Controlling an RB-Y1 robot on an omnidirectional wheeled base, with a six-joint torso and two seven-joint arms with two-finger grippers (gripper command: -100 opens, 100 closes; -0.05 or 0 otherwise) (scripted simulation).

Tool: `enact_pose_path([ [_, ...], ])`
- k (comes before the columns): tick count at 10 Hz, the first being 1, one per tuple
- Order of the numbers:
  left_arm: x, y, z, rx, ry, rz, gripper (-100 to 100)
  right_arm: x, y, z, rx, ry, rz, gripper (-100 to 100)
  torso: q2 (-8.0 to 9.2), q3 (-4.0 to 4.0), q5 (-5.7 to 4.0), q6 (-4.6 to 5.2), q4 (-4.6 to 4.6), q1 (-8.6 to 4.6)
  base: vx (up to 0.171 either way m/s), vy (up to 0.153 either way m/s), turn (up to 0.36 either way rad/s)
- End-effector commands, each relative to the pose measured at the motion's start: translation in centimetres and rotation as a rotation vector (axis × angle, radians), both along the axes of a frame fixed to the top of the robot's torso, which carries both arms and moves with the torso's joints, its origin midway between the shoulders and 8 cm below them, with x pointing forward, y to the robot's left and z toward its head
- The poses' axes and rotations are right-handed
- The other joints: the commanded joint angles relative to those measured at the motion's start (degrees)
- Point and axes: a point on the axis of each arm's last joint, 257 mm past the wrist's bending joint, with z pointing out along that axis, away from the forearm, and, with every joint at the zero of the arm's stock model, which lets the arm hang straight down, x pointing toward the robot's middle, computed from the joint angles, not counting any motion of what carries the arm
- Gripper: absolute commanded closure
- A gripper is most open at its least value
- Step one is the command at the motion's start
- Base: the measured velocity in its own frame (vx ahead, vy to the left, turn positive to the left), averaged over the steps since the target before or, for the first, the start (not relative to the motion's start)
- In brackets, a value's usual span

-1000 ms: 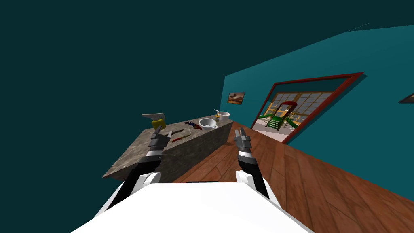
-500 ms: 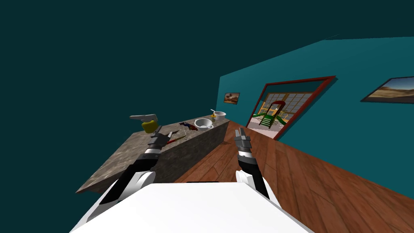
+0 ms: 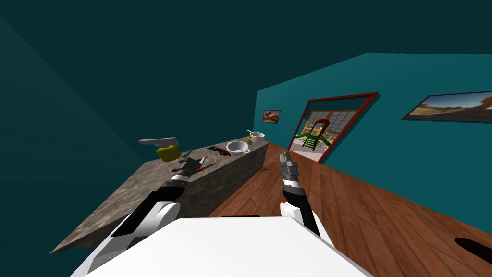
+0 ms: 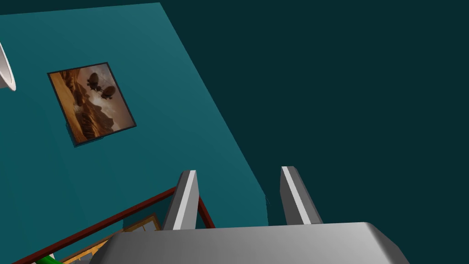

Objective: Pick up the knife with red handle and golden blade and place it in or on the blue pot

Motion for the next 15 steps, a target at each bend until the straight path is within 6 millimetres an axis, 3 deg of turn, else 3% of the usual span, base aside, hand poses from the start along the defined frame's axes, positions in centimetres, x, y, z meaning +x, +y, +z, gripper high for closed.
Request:
enact_pose_path([
  [1,0.4,0.4,-0.4,-0.042,0.034,-0.018,-100,0.0,0.0,0.0,0.000,0.000,0.000,0,0.00,0.00,0.00,0.00,0.00,0.00,0.024,-0.038,-0.103],
  [7,1.1,1.1,-1.8,-0.153,0.138,-0.061,-100,0.0,0.0,0.0,0.000,0.000,0.000,0,-0.01,-0.01,0.01,-0.01,0.00,0.04,0.028,-0.033,-0.094],
  [15,1.4,2.2,-5.5,-0.293,0.337,-0.095,-100,0.0,0.0,0.0,0.000,0.000,0.000,0,-0.01,-0.01,0.02,-0.02,-0.01,0.10,0.034,-0.021,-0.082],
])
